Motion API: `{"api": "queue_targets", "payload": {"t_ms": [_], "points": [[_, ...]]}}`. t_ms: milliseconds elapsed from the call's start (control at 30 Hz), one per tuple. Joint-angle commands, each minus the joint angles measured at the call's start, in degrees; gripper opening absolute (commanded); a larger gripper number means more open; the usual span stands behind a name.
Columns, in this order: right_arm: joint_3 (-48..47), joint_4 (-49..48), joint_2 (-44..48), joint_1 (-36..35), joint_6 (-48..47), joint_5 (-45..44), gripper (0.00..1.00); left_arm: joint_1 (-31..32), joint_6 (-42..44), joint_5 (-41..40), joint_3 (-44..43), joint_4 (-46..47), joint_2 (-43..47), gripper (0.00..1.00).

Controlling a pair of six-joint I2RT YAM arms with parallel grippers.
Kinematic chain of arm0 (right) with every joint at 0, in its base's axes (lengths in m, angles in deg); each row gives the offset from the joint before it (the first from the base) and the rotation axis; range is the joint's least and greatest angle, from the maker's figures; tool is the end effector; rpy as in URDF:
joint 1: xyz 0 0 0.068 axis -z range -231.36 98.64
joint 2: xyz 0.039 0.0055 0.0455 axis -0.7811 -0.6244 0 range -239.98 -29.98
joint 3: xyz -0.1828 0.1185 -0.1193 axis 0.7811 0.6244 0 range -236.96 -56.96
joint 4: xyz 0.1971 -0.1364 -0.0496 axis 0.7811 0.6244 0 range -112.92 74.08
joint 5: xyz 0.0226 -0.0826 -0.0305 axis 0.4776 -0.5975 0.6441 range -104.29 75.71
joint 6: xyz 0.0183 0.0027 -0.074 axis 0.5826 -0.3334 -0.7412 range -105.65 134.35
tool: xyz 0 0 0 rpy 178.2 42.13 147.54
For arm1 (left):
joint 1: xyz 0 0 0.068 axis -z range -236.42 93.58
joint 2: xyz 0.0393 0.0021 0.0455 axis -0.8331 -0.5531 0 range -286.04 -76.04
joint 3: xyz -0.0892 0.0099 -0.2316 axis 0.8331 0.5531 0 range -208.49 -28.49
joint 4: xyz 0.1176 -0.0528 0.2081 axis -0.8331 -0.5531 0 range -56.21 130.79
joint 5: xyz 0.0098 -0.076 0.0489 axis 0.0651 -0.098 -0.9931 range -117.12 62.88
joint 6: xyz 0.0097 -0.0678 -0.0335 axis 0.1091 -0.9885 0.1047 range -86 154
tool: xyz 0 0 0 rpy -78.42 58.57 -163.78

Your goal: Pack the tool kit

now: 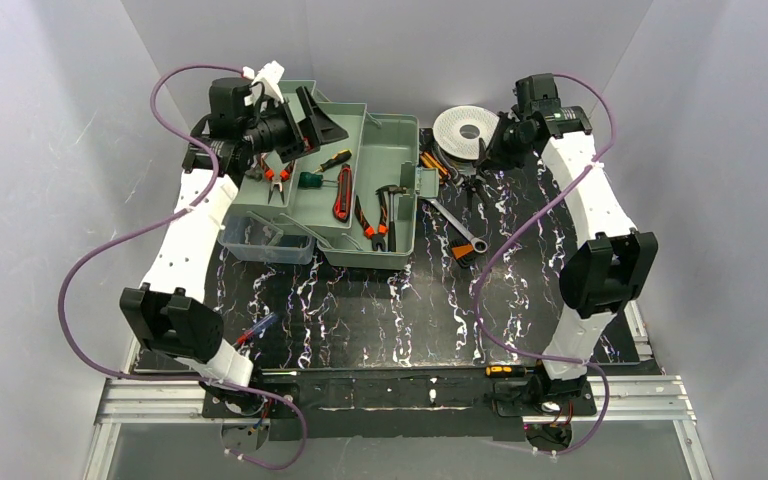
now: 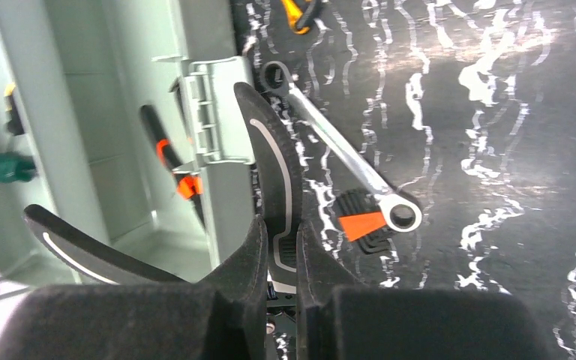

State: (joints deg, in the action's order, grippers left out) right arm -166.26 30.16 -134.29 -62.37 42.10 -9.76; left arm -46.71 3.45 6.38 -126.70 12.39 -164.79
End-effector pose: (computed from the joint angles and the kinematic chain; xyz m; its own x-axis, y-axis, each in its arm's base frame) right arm 0.3843 0.0799 0.3213 -0.7593 0.3251 -0.5637 0.1257 0.9232 0.3631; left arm 0.3389 -0.0942 0.4070 -0.6086 -0.3259 -0.7235 0.4016 0.6599 -0.6350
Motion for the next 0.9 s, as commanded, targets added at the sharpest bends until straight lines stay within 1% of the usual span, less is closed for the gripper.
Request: {"api": "queue_targets", "payload": {"t_ms": [0, 133, 300, 367, 533, 633, 767, 867], "points": [[-4.6, -0.7, -0.4, -0.3, 4.5, 9.7, 0.01, 0.2, -7.8, 5.5, -1.5, 7.4, -0.1, 0.98], [-8.3, -2.6, -3.2, -1.3, 7.7, 19.1, 0.01, 0.2, -9.3, 6.0, -2.0, 7.8, -0.7, 0.98], [-18.1, 0.6, -10.5, -5.8, 9.9, 22.0, 0.01, 0.2, -9.5, 5.7, -0.3, 7.6, 0.5, 0.98], [-20.0, 0.7, -12.9, -8.2, 10.7, 21.9, 0.01, 0.2, -8.3, 5.6, 0.5, 6.8, 1.7, 0.98], [-18.4, -1.8, -15.1, -13.4, 11.2, 19.2, 0.01, 0.2, -1.6, 3.7, 2.1, 0.7, 5.8, 0.98], [-18.2, -2.0, -16.8, -15.4, 10.5, 20.3, 0.01, 0.1, 0.4, 2.3, 4.9, -1.1, 9.5, 0.98], [-16.2, -1.6, -17.5, -16.9, 10.0, 20.3, 0.01, 0.1, 2.5, 1.7, 7.1, -3.0, 12.8, 0.98], [-13.8, -0.9, -17.5, -16.9, 10.0, 22.1, 0.04, 0.1, 4.8, 1.5, 7.3, -4.7, 13.9, 0.98]]}}
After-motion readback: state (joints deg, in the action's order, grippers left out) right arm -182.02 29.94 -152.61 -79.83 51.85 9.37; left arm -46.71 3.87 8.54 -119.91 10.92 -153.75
